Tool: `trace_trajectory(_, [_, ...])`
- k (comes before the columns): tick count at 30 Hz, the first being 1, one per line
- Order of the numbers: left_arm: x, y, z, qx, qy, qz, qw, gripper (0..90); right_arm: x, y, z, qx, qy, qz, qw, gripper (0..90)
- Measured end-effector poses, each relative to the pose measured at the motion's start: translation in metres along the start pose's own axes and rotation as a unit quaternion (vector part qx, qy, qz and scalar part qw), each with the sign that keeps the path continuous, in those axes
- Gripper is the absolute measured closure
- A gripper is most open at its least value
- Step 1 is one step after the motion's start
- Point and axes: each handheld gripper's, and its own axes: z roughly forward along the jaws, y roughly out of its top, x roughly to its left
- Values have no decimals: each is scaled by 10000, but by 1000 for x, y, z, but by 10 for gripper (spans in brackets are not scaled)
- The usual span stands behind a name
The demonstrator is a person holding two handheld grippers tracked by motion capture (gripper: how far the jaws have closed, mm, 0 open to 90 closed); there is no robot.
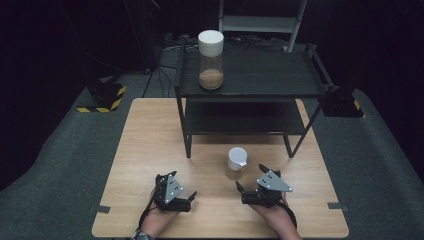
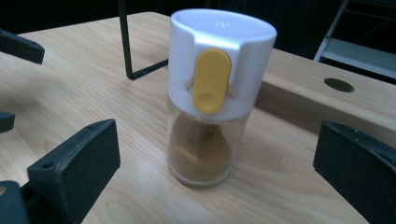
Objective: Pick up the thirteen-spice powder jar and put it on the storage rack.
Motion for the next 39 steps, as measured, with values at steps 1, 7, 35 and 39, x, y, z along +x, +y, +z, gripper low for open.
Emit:
trace_trajectory(1, [0,0,0,-1,-2,6,10000,9,0,0,1,-20,13,23,10000,0])
trace_trajectory(7, [0,0,0,-6,-12,17,10000,9,0,5,9,-3,40,48,10000,0])
trace_trajectory(35, [3,-3,-1,-86,-72,-3,9999,9,-16,-1,49,-205,292,603,9975,205])
trace_trajectory(39, [2,-3,-1,-90,-68,12,9999,9,-18,-5,53,-282,356,648,9969,282])
